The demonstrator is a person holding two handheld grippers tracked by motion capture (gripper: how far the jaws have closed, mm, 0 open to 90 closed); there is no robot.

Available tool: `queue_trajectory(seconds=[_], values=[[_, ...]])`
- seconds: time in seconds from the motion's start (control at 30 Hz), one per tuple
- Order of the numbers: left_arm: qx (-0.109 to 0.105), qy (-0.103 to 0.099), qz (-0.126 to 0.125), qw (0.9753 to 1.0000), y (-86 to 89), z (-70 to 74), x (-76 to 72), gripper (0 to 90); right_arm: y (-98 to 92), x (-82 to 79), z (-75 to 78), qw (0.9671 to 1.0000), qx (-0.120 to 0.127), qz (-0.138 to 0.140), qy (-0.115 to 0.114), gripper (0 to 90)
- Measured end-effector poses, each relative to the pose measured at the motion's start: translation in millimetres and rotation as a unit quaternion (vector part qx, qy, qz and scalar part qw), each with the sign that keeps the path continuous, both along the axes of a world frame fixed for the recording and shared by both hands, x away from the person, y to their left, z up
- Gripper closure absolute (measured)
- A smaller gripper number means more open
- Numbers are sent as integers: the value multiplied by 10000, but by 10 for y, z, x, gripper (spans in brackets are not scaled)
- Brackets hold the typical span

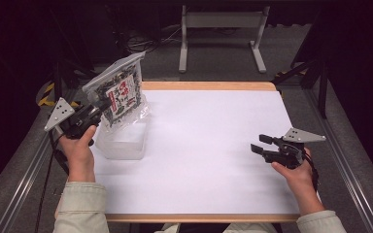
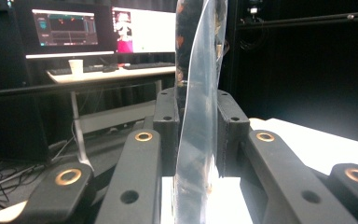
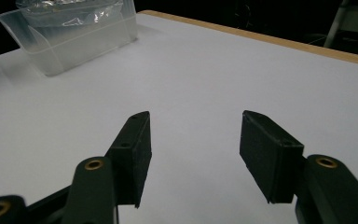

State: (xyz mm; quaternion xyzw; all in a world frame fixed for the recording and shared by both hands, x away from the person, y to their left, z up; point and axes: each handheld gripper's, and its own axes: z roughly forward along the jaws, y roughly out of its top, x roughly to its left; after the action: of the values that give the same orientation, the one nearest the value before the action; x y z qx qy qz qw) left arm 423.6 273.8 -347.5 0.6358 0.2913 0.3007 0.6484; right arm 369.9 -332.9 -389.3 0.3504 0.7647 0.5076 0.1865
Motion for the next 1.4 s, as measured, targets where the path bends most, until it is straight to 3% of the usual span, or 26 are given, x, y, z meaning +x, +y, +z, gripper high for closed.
queue_trajectory(seconds=[0.53, 0.8, 0.87, 0.97, 1.07, 1.27, 1.3, 1.4], values=[[-15, 345, -134, 9993, 55, -151, 74, 742, 12, 6, -15, 10000, 11, 22, 49, 441], [-211, 553, -74, 9982, 131, -248, 90, 739, 10, 15, -23, 10000, -19, 34, 45, 440], [-180, 629, -28, 9979, 132, -250, 89, 737, 15, 17, -27, 10000, -14, 30, 54, 440], [110, 814, 90, 9966, 83, -261, 101, 738, 21, 21, -33, 10000, -18, 25, 86, 438], [211, 819, 68, 9964, 44, -258, 108, 737, 19, 31, -34, 10000, -22, 36, 79, 435], [148, 968, 65, 9952, 79, -300, 119, 737, 19, 35, -35, 10000, -16, 25, 80, 435], [88, 1094, 71, 9939, 103, -335, 130, 736, 19, 35, -36, 9999, -37, 41, 83, 434], [35, 1206, 84, 9927, 130, -368, 138, 736, 24, 35, -37, 9999, -32, 34, 92, 434]])
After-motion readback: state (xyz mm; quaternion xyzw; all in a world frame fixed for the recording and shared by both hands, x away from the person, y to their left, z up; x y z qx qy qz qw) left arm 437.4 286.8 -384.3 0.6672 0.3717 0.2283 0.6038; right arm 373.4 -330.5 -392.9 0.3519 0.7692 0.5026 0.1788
